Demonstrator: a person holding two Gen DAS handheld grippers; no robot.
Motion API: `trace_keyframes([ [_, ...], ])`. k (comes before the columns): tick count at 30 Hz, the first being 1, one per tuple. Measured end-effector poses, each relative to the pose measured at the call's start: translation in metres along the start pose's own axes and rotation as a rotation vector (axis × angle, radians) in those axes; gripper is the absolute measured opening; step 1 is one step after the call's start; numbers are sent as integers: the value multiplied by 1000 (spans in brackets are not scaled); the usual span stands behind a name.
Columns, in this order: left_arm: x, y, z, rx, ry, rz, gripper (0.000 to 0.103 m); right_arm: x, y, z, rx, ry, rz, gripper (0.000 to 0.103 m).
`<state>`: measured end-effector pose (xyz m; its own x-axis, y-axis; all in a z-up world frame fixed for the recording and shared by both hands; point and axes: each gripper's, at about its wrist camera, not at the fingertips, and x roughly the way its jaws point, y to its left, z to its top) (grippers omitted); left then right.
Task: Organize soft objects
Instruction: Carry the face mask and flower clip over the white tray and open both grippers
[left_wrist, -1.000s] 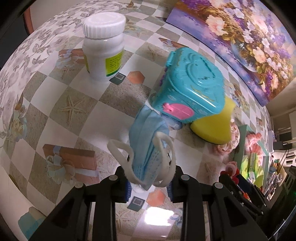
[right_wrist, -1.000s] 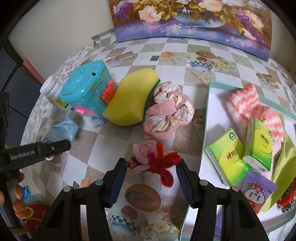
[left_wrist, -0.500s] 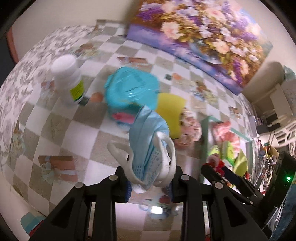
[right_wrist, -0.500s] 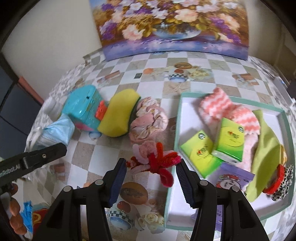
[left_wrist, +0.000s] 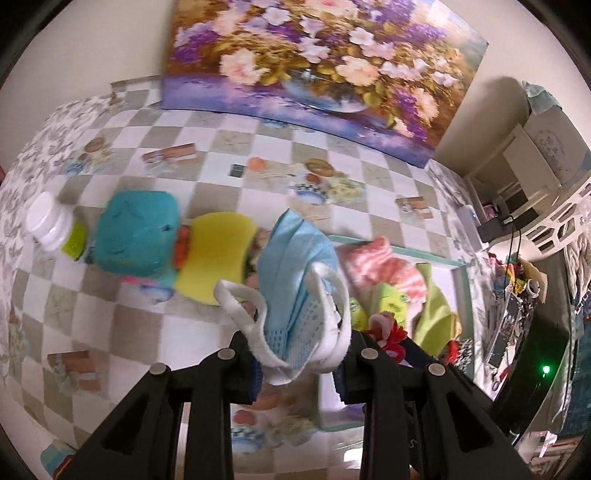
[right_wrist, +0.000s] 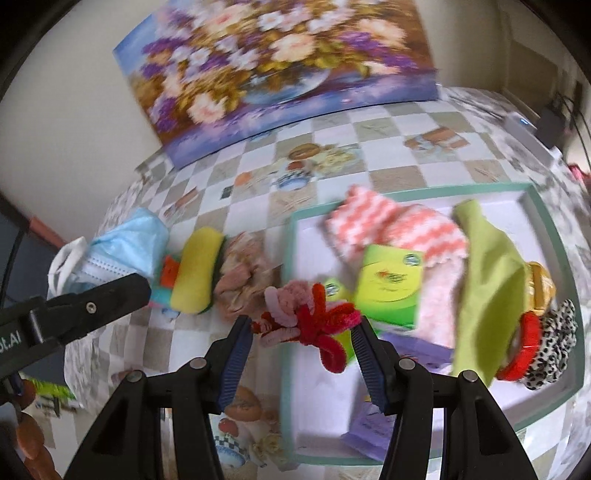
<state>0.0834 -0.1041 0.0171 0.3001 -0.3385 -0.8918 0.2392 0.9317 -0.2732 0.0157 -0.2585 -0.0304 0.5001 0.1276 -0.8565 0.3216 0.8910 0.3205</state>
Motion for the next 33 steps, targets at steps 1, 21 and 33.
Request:
trace_keyframes([
  [1, 2, -4, 2, 2, 2, -5, 31, -1, -5, 2, 14, -6, -1, 59],
  [21, 59, -65, 6, 172, 25, -108, 31, -31, -89, 16, 229, -113, -156, 59],
  [33, 122, -75, 12, 193, 124, -137, 31, -7, -104, 21, 230, -52, -206, 59],
])
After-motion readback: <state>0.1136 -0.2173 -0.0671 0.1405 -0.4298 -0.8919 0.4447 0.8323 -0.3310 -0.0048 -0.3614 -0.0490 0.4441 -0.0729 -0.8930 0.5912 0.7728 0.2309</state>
